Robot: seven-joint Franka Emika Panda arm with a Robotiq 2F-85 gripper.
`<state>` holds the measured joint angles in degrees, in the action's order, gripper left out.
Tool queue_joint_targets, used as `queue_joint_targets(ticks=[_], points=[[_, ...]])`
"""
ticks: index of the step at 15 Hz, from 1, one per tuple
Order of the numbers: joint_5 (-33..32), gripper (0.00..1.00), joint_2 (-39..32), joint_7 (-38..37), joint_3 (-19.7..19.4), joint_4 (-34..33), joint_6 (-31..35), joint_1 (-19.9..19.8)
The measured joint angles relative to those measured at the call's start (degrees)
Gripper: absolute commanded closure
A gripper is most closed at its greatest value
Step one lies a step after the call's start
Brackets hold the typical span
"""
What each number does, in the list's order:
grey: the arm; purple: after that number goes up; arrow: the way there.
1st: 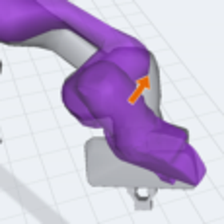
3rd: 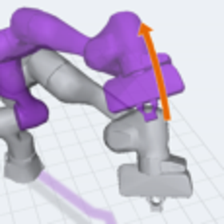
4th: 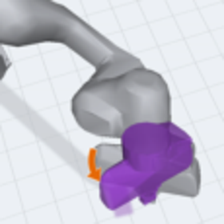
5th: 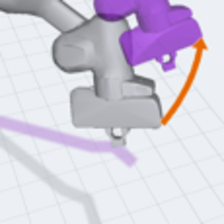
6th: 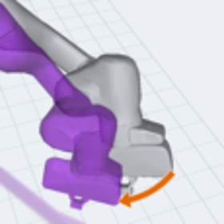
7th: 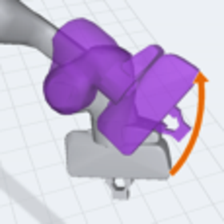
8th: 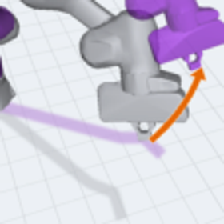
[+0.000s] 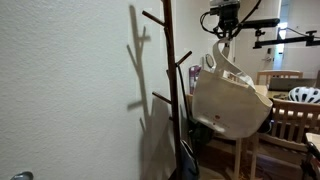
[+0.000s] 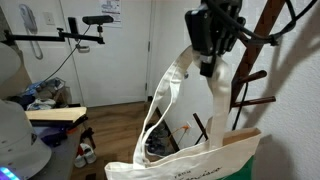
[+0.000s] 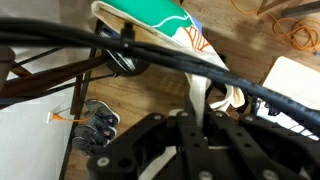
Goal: Take the bag and hang it on the right side of the stand
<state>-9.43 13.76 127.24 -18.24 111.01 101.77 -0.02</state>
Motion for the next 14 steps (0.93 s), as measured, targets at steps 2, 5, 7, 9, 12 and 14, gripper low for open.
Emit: queue_joint_targets(ticks=[2,5,7,9,12,14], points=[[0.0,0.93,-2.6,3.0,0.3,-2.7,0.0,0.0],[0.1,0.96,-5.0,4.0,0.7,-4.3,0.1,-0.4],[0.1,0.96,-5.3,4.0,1.4,-4.2,0.0,-1.0],[0.2,0.96,-5.6,4.7,2.0,-4.4,0.0,-1.6],[1.5,0.96,-6.7,9.3,2.4,-7.2,-0.5,-2.1],[5.0,0.96,-8.4,12.7,2.4,-11.2,-3.2,-2.6]])
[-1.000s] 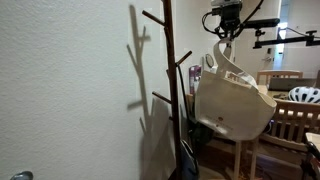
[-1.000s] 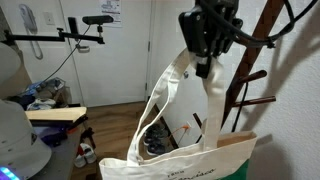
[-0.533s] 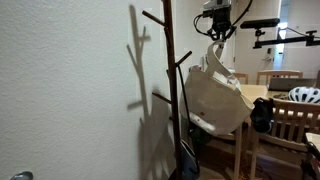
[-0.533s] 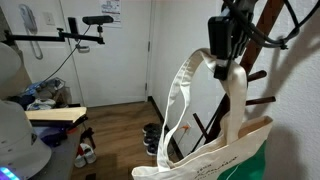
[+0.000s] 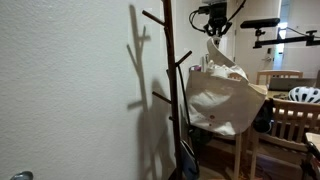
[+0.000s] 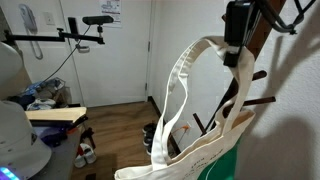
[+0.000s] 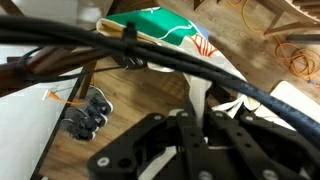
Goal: Take the bag and hang it on the right side of the stand
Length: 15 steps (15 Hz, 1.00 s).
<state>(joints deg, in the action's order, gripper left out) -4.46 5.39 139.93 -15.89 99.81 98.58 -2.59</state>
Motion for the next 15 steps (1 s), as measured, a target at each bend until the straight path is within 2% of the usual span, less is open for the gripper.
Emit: queue_joint_targets(ticks=[4,6,8,9,10,13,15], points=[[6.6,0.96,-4.7,7.1,0.1,-9.0,-7.7,-1.6],[6.8,0.96,-7.1,9.4,0.7,-12.4,-9.5,-2.3],[6.8,0.97,-8.5,9.3,3.1,-14.0,-9.9,-2.3],[6.7,0.93,-9.1,9.2,4.7,-14.5,-10.0,-2.1],[6.6,0.93,-9.4,8.9,5.7,-14.7,-10.1,-2.1],[6.6,0.93,-9.8,8.9,5.8,-14.7,-10.1,-2.7],[6.6,0.96,-9.8,8.9,5.7,-14.7,-10.1,-3.1]])
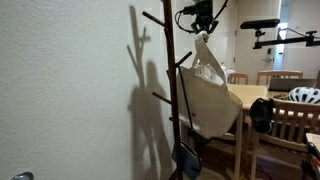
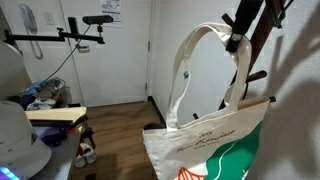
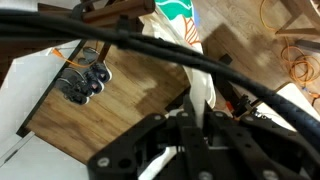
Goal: Take the bag and hang it on the right side of the stand
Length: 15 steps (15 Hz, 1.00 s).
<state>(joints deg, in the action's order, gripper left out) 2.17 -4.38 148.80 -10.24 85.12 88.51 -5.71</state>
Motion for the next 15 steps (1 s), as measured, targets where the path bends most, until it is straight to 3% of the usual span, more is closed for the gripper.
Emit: queue_joint_targets(ticks=[3,8,15], points=[[1.7,0.97,-0.2,-0.7,0.1,0.0,-2.0,-0.3],[11.6,0.96,-0.3,-0.9,-0.7,-0.6,-7.8,-3.9],[17.7,0.93,-0.4,-0.3,-2.7,-1.0,-8.6,-8.0]])
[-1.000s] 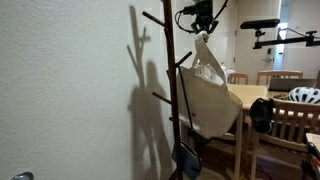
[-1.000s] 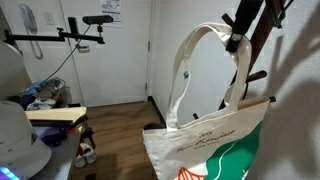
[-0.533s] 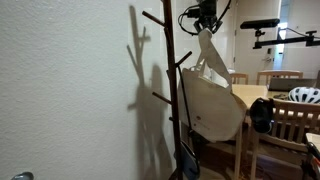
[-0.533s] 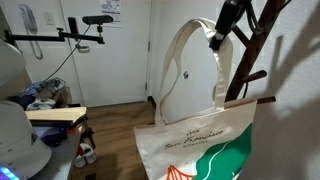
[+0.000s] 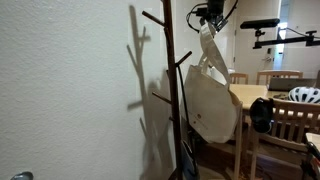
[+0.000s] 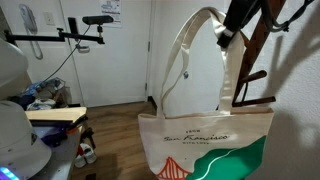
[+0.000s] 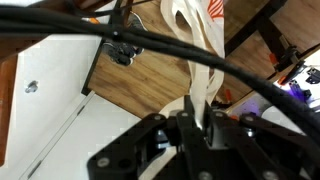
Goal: Take the bag and hang it on the right side of the stand
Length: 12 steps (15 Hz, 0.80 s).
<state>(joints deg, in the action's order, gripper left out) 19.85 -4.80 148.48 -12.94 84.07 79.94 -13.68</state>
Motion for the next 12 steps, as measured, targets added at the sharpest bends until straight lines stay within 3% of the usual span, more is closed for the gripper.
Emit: queue_joint_targets(ticks=[5,8,12], points=[[2.2,0.96,-0.6,0.0,0.1,-0.3,-0.6,-0.1],[11.9,0.96,-2.2,0.8,0.1,-1.8,-2.4,-0.7],[21.4,0.96,-5.9,0.6,4.3,-8.9,-6.1,-4.9]])
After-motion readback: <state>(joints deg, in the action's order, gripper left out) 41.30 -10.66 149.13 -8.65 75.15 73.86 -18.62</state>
